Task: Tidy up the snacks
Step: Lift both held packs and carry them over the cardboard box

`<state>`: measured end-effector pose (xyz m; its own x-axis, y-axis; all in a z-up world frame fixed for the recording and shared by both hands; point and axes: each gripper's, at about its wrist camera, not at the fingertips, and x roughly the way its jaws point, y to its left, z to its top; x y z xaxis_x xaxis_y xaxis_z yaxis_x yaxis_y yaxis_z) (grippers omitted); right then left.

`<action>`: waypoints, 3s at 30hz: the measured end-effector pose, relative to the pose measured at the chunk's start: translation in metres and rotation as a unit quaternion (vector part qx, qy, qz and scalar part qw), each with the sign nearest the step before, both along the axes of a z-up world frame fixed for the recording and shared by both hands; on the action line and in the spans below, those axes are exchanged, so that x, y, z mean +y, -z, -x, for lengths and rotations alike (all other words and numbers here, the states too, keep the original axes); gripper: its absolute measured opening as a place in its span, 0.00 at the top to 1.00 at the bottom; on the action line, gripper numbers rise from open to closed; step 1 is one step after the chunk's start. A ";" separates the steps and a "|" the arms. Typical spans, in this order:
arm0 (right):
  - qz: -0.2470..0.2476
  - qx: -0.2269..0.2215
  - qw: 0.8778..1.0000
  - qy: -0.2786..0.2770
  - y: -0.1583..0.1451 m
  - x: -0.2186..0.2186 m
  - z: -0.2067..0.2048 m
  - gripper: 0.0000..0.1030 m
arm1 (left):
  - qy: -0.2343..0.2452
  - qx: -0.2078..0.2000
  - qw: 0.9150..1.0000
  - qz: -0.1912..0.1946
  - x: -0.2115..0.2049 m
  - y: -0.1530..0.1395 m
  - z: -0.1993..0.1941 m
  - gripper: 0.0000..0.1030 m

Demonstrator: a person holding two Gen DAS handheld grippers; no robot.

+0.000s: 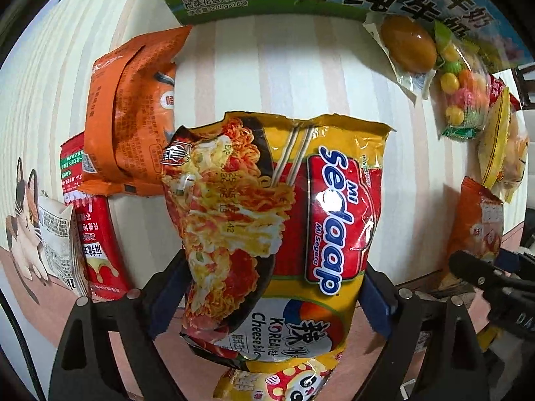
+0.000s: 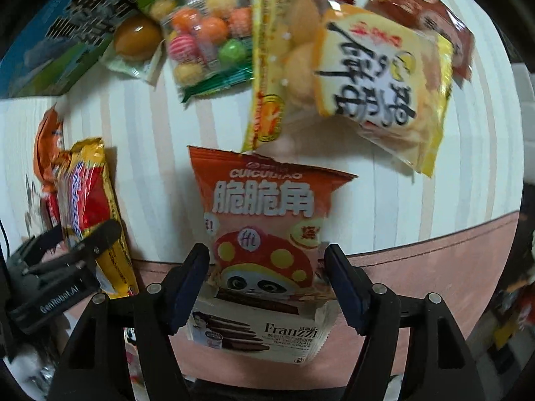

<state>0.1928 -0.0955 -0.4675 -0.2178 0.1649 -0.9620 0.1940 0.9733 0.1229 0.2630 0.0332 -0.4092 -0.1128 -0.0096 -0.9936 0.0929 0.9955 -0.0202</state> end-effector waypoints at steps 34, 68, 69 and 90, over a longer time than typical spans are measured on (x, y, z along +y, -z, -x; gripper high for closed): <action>-0.031 -0.059 0.998 -0.020 -0.037 -0.045 0.021 0.46 | -0.069 -0.061 0.996 0.007 -0.030 -0.083 0.051 0.17; -0.062 -0.163 0.983 -0.050 -0.119 -0.053 -0.249 0.46 | -0.076 -0.055 0.994 0.060 -0.062 -0.123 -0.242 0.17; -0.060 -0.156 0.985 -0.051 -0.114 -0.049 -0.258 0.46 | -0.078 -0.044 0.994 0.061 -0.062 -0.114 -0.247 0.17; -0.010 -0.104 0.991 -0.084 -0.049 -0.034 -0.287 0.08 | -0.070 0.001 0.996 0.047 -0.080 -0.072 -0.267 0.13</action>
